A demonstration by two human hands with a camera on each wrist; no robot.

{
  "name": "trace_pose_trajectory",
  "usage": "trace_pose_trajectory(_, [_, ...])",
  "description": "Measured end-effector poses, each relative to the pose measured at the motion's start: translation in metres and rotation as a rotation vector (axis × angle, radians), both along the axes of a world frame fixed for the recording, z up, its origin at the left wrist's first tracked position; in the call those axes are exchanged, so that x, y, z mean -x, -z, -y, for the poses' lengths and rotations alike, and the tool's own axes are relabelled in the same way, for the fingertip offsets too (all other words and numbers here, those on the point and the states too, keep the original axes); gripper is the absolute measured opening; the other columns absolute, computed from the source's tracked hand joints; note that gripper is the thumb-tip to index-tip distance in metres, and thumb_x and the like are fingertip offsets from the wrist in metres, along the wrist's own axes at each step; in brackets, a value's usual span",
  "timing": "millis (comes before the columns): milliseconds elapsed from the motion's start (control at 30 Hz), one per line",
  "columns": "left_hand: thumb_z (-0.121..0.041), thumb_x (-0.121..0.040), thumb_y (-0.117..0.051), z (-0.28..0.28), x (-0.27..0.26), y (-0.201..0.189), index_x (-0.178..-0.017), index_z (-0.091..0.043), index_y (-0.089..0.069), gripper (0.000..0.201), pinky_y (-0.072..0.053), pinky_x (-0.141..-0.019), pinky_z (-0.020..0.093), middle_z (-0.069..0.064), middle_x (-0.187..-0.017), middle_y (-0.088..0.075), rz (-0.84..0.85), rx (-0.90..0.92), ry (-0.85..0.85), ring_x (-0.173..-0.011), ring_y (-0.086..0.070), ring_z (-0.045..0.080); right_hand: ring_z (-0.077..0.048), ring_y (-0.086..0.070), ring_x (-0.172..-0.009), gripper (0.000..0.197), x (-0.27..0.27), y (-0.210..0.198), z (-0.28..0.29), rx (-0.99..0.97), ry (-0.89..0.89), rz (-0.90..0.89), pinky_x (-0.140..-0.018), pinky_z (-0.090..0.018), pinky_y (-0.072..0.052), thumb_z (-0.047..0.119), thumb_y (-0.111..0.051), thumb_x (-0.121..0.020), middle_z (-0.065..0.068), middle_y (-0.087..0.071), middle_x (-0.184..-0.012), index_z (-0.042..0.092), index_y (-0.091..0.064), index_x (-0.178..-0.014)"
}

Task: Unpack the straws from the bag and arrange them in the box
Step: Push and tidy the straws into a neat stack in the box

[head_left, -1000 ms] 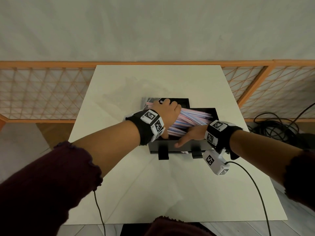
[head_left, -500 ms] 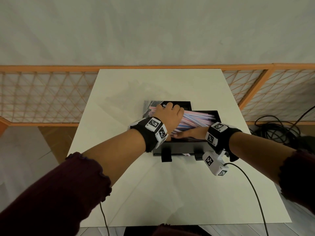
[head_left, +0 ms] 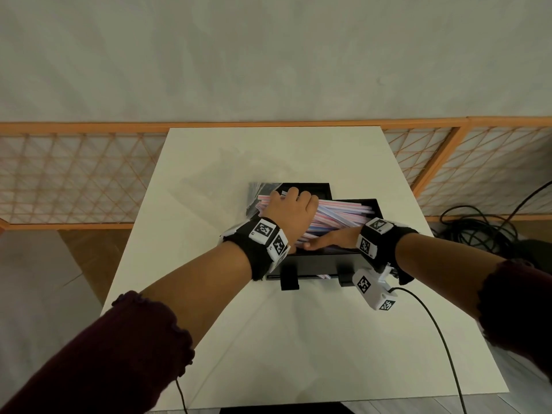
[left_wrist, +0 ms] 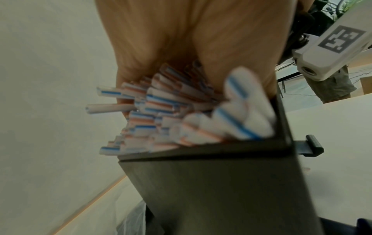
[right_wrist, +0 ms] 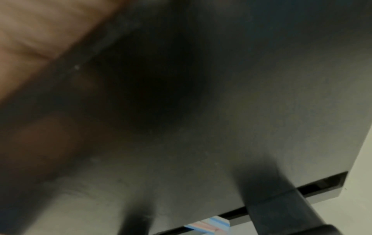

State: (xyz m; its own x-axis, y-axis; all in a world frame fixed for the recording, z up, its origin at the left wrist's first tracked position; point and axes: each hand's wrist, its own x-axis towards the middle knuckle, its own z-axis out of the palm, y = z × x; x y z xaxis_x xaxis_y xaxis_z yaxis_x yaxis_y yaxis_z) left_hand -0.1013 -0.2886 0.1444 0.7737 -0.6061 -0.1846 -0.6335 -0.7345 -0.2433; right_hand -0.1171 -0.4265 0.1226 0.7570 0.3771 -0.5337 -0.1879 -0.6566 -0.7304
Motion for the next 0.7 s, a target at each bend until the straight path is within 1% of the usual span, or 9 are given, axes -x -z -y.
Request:
trace_pose_trajectory(33, [-0.023, -0.086, -0.059, 0.0, 0.0, 0.001, -0.143, -0.003, -0.018, 0.073, -0.04, -0.093, 0.047, 0.015, -0.137, -0.036, 0.0, -0.003, -0.001, -0.123, -0.038, 0.031, -0.009, -0.034, -0.132, 0.079, 0.0, 0.0, 0.0, 0.021, 0.006, 0.0, -0.11, -0.022, -0.019, 0.041, -0.07, -0.078, 0.0, -0.041, -0.146, 0.015, -0.034, -0.143])
trace_pose_trajectory(67, [-0.023, -0.086, -0.058, 0.0, -0.001, 0.002, -0.143, -0.003, -0.018, 0.072, -0.04, -0.093, 0.047, 0.015, -0.137, -0.036, 0.001, -0.002, -0.004, -0.123, -0.037, 0.031, -0.01, -0.034, -0.133, 0.088, -0.001, 0.001, -0.001, 0.028, 0.015, -0.002, -0.113, -0.024, -0.018, 0.051, -0.072, -0.072, 0.0, -0.04, -0.146, 0.016, -0.034, -0.143])
trace_pose_trajectory(133, [-0.023, -0.087, -0.057, 0.0, -0.001, 0.003, -0.143, -0.003, -0.017, 0.072, -0.039, -0.094, 0.047, 0.014, -0.138, -0.035, 0.002, 0.007, -0.001, -0.123, -0.037, 0.031, -0.012, -0.034, -0.135, 0.107, -0.005, 0.008, 0.0, 0.045, 0.031, -0.028, -0.117, -0.035, -0.019, 0.067, -0.072, -0.053, 0.002, -0.042, -0.146, 0.018, -0.039, -0.142])
trace_pose_trajectory(233, [-0.022, -0.089, -0.054, 0.0, -0.001, 0.004, -0.144, -0.003, -0.017, 0.069, -0.038, -0.096, 0.048, 0.015, -0.139, -0.035, 0.002, 0.016, -0.004, -0.125, -0.036, 0.031, -0.008, -0.046, -0.122, 0.065, -0.004, 0.007, -0.002, 0.0, 0.05, -0.025, -0.11, -0.028, -0.027, 0.048, -0.067, -0.065, 0.01, -0.055, -0.127, 0.025, -0.05, -0.124])
trace_pose_trajectory(267, [-0.022, -0.09, -0.053, 0.0, -0.001, 0.004, -0.144, -0.003, -0.017, 0.068, -0.038, -0.096, 0.048, 0.015, -0.139, -0.034, 0.005, 0.024, -0.005, -0.125, -0.036, 0.031, -0.006, -0.047, -0.12, 0.059, -0.003, 0.004, -0.003, -0.012, 0.059, -0.021, -0.109, -0.026, -0.027, 0.046, -0.066, -0.067, 0.011, -0.056, -0.124, 0.028, -0.051, -0.121])
trace_pose_trajectory(400, [-0.025, -0.09, -0.053, 0.001, -0.002, 0.007, -0.144, -0.003, -0.017, 0.068, -0.038, -0.096, 0.048, 0.015, -0.139, -0.034, 0.01, 0.033, -0.011, -0.125, -0.036, 0.031, -0.01, -0.044, -0.126, 0.078, -0.003, 0.008, 0.0, 0.005, 0.03, -0.013, -0.114, -0.033, -0.024, 0.052, -0.068, -0.064, 0.009, -0.053, -0.131, 0.023, -0.048, -0.133])
trace_pose_trajectory(500, [-0.03, -0.085, -0.06, 0.001, -0.003, 0.009, -0.144, -0.004, -0.017, 0.078, -0.039, -0.094, 0.047, 0.014, -0.138, -0.035, 0.009, 0.02, -0.012, -0.124, -0.037, 0.03, -0.013, -0.044, -0.126, 0.084, -0.005, 0.008, 0.0, 0.022, 0.039, -0.029, -0.112, -0.033, -0.026, 0.052, -0.07, -0.059, 0.007, -0.054, -0.131, 0.023, -0.047, -0.134])
trace_pose_trajectory(600, [-0.041, -0.073, -0.071, 0.001, -0.004, 0.01, -0.143, -0.005, -0.017, 0.095, -0.041, -0.09, 0.046, 0.012, -0.136, -0.036, 0.023, -0.005, -0.007, -0.121, -0.039, 0.029, -0.011, -0.048, -0.116, 0.073, -0.007, 0.008, 0.002, 0.014, 0.056, -0.026, -0.097, -0.019, -0.032, 0.04, -0.071, -0.065, 0.009, -0.055, -0.119, 0.022, -0.048, -0.131])
trace_pose_trajectory(700, [-0.047, -0.071, -0.072, 0.0, -0.004, 0.013, -0.143, -0.005, -0.016, 0.101, -0.041, -0.091, 0.046, 0.012, -0.136, -0.035, 0.034, -0.006, -0.004, -0.121, -0.038, 0.029, -0.006, -0.044, -0.105, 0.052, -0.005, 0.003, 0.003, 0.006, 0.039, -0.078, -0.073, 0.003, -0.032, 0.021, -0.068, -0.083, 0.014, -0.051, -0.108, 0.019, -0.046, -0.13])
